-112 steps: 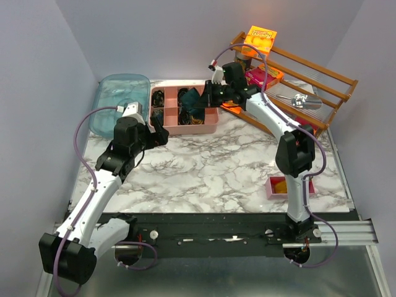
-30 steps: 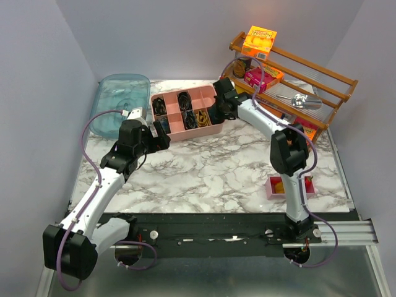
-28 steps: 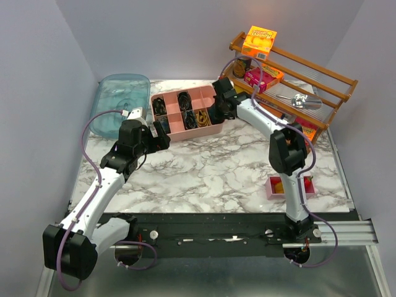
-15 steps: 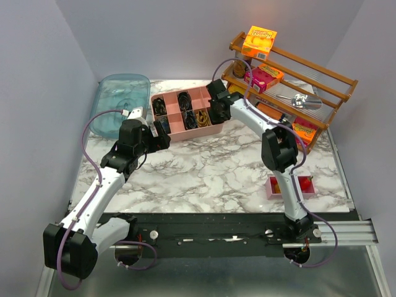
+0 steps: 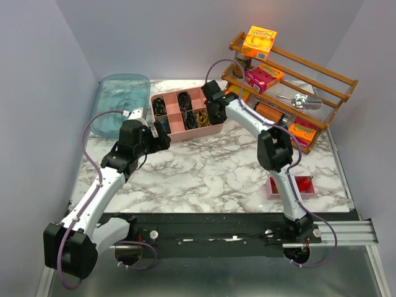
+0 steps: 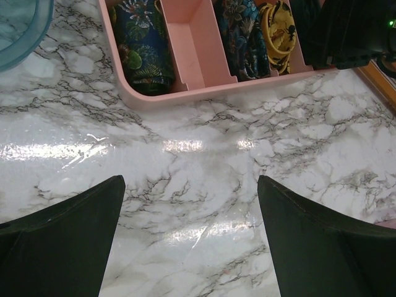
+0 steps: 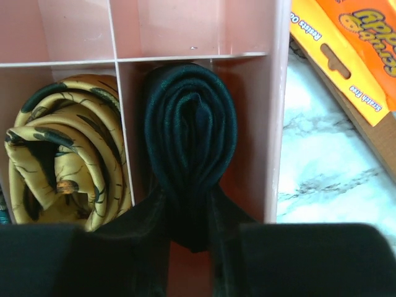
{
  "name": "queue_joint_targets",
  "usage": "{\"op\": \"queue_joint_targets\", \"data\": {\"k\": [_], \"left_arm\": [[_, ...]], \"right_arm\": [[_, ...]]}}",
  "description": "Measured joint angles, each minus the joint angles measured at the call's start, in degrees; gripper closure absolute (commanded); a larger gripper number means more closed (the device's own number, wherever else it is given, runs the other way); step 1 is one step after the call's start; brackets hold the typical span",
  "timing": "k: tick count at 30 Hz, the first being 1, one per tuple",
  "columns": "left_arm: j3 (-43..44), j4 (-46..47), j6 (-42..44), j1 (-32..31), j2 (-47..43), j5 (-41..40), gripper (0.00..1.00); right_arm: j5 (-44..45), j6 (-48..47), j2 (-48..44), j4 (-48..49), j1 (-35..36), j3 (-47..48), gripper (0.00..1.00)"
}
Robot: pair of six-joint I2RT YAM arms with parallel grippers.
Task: Roll the ties
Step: Place the tie in the storage box.
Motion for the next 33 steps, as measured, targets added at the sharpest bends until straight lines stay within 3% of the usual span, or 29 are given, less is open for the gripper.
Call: {"op": "queue_joint_targets", "data": {"k": [18, 26, 33], "left_arm": [[-0.13, 0.0, 0.0, 0.0, 0.0, 0.07, 0.01], [-0.11, 0.02, 0.0, 0.0, 0.0, 0.07, 0.01], [-0.13, 0.02, 0.17, 0.0, 0.0, 0.07, 0.01]], "right_arm": [[-0.76, -0.81, -4.92, -0.09, 0.04, -0.15, 0.25], [-1.9, -0.55, -6.49, -1.2, 0.07, -0.15, 0.02], [-2.86, 0.04, -14.8, -0.2, 0.07, -2.08, 0.0]]}}
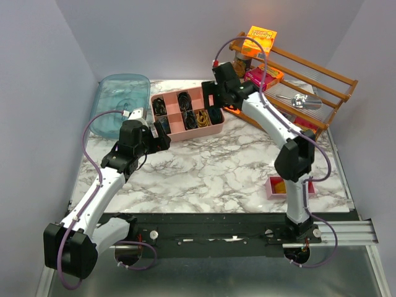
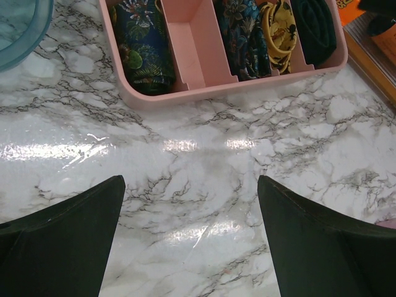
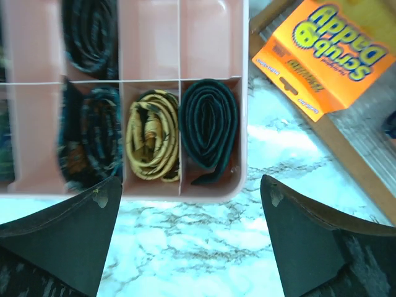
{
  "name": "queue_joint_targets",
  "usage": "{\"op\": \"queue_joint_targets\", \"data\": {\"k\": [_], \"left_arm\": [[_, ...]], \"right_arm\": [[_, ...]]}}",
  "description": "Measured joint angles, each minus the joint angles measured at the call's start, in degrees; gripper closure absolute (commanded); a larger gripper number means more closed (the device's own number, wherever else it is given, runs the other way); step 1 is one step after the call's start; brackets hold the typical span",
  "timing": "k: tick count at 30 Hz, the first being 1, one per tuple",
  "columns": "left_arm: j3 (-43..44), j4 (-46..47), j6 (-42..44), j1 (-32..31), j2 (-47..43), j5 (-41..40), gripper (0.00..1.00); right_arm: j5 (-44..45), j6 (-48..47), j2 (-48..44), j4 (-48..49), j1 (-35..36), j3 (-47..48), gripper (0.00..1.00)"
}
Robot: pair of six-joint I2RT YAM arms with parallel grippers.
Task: Roll the ties
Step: Place the tie in the storage box, then move the storage box to the center of the board.
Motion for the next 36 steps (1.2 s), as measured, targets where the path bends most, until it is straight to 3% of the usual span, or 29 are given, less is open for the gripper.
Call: {"op": "queue_joint_targets", "data": {"k": [8, 15, 26, 36], "left_arm": [[0.02, -0.02, 0.72, 0.0, 0.11, 0.04, 0.01], [0.02, 0.28, 0.68, -0.11, 4.55, 2.38, 0.03], [4.2, 1.86, 0.85, -5.16, 25.83, 5.14, 0.05], [22.95, -2.27, 3.04, -5.4, 43.5, -1.38, 0.01]], "right_arm": [[-1.68, 0.81, -15.06, 6.58, 0.0, -5.31, 0.0], [-1.88, 0.68, -19.26, 9.66, 0.0, -6.49, 0.0], [-1.79, 0.63, -21.92, 9.79, -0.39, -13.86, 0.0], [-1.79, 0.66, -27.67, 9.97, -1.7, -18.29, 0.0]]}}
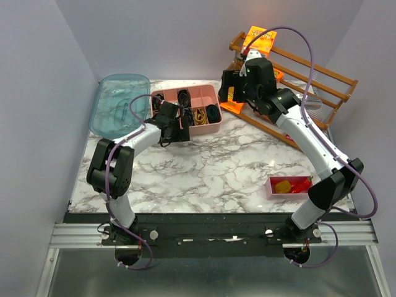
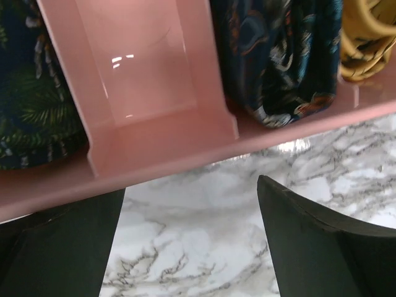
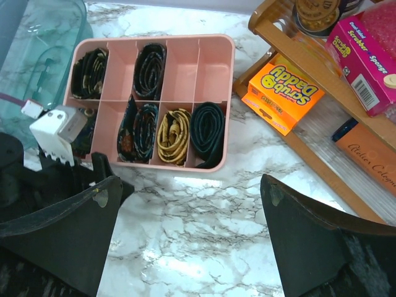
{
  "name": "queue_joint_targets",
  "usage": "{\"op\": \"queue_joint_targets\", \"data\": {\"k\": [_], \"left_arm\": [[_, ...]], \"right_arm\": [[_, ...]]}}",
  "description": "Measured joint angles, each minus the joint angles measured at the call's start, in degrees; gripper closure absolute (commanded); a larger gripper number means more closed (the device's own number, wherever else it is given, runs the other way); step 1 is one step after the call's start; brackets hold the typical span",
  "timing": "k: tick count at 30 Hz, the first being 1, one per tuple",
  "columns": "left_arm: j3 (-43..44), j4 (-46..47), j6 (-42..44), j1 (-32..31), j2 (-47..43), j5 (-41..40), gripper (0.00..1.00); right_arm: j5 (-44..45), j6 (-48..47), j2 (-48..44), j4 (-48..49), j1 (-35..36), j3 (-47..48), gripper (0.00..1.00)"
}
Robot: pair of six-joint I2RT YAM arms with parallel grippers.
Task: Roll the ties
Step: Move the storage box to the center of the board, then reset both arms
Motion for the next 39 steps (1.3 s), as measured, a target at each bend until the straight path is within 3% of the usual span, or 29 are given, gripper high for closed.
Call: {"op": "queue_joint_targets", "data": {"k": [7, 13, 18, 19, 26, 39], "left_arm": [[6.62, -1.66, 1.79, 0.0, 2.69, -3.26, 0.01], [5.73, -1.84, 2.64, -0.04, 1.27, -3.89, 0.01], [3.08, -2.93, 2.91, -0.04, -7.1, -3.85, 0.01], [2.99, -2.97, 3.26, -0.04, -15.19, -3.52, 0.01], [2.99, -2.36, 3.45, -0.04, -28.26, -3.15, 0.01], [-1.95, 0.37, 1.25, -0.04, -40.3, -1.97, 0.01]], "right_arm": [[-0.04, -0.02, -1.73, 0.11, -0.28, -3.15, 0.0], [-0.2, 0.0, -3.06, 0.09, -0.35, -4.79, 0.0], [-0.7, 0.02, -4.7, 0.13, -0.35, -5.42, 0.0], [-1.31, 0.13, -5.73, 0.13, -0.35, -5.7, 0.0], [-2.21, 0.22, -9.14, 0.39, -0.35, -8.85, 0.0], [-4.9, 0.61, -17.51, 3.82, -0.35, -14.29, 0.0]]}}
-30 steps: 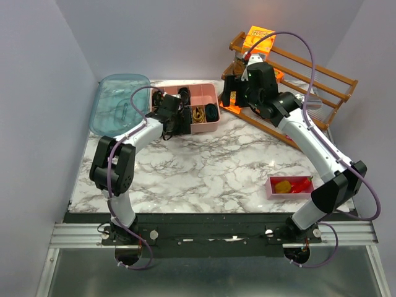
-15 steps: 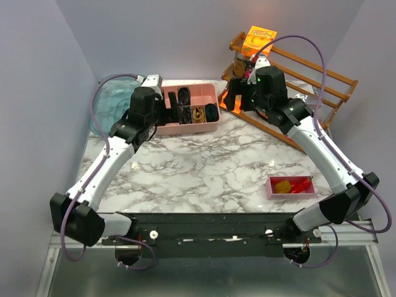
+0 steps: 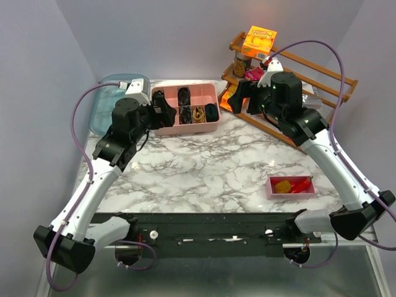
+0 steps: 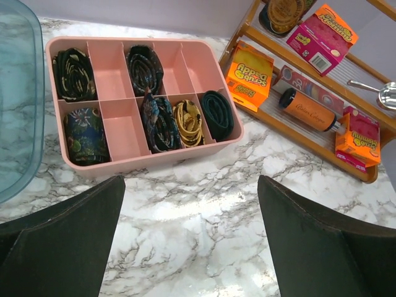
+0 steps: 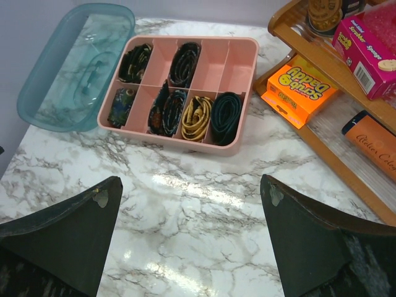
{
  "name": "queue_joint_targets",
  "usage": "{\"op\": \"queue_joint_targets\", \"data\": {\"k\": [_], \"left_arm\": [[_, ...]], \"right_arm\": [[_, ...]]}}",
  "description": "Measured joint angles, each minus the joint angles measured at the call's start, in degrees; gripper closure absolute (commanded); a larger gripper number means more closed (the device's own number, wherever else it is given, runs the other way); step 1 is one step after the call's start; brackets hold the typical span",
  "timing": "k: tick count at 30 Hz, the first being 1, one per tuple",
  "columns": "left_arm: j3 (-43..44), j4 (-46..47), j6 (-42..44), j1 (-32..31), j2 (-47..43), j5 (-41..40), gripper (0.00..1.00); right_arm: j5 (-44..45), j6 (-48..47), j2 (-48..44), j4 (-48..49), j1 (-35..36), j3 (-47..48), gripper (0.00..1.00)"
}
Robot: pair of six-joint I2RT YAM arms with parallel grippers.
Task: Roll the ties
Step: Reset both arms
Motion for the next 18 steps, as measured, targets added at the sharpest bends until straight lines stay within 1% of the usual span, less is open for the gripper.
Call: {"op": "queue_joint_targets", "data": {"k": [5, 18], "left_arm": [[-1.66, 0.94, -0.63, 0.0, -1.38, 0.0, 0.01], [-2.99, 2.89, -0.9, 0.0, -1.6, 0.02, 0.01]], "right_arm": [[-0.98, 0.0, -0.17, 0.74, 0.0, 0.0, 0.0], [-2.45, 0.02, -0.17, 0.9, 0.0, -0.57, 0.0]]}}
